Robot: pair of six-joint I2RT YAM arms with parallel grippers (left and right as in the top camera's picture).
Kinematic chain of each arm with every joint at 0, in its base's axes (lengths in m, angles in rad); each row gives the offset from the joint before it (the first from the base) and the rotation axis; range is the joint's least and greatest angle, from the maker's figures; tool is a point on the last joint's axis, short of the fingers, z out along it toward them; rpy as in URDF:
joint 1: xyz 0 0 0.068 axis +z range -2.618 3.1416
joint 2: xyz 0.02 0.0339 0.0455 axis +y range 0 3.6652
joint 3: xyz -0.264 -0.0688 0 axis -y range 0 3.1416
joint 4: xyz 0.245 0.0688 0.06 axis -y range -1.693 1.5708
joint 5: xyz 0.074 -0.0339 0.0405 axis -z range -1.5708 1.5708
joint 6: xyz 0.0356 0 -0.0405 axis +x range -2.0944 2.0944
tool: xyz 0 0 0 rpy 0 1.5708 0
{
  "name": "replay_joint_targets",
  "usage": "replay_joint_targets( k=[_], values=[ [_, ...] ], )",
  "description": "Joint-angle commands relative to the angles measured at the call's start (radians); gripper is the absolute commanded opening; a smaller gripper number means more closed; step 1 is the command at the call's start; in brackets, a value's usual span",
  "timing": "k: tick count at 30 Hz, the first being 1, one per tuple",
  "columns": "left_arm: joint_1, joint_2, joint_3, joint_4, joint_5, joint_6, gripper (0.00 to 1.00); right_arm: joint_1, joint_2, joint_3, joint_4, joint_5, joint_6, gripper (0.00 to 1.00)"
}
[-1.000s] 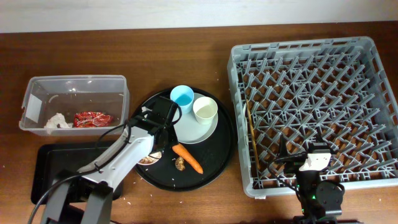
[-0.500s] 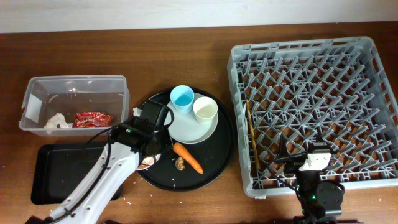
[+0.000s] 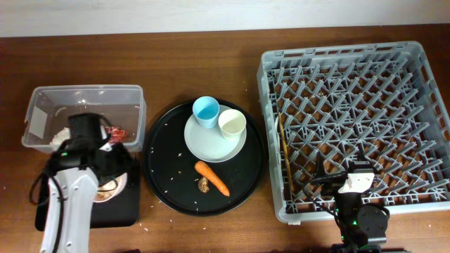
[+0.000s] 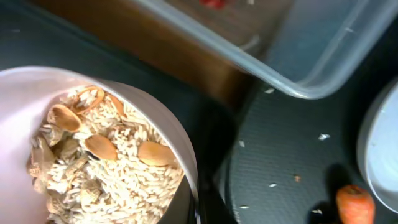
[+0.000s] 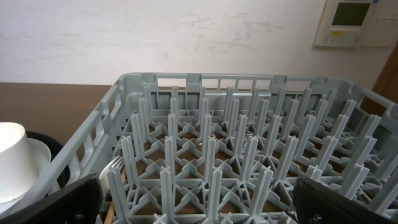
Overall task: Sort waste into correct bins and load items into the dishwasher rack
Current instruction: 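Move the bowl left and tip its rice onto the black tray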
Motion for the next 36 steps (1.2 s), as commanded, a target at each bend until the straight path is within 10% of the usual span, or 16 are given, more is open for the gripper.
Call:
replay_joint_targets(
  k=[1,12,20,26,36],
  values=[
    [0.108,-0.022,-0.003,-0.008,0.122,0.102,0.0,-0.007,-0.008,-0.007,-0.004,0.009,0.006,0.99],
    [0.45,-0.022,-0.046,0.084,0.481,0.257,0.0,-0.007,-0.008,-0.007,-0.004,0.009,0.006,0.99],
    [0.783,-0.021,-0.205,0.189,1.049,0.517,0.0,-0.007,-0.008,-0.007,-0.004,0.009,0.006,0.99],
    [0.867,-0.007,-0.217,0.157,0.904,0.52,0.0,-0.007,-0.008,-0.007,-0.004,0.009,0.006,0.99],
    [0.867,-0.008,-0.217,0.014,1.175,0.856,0.0,-0.007,-0.008,-0.007,-0.004,0.009,0.006,0.99]
  ],
)
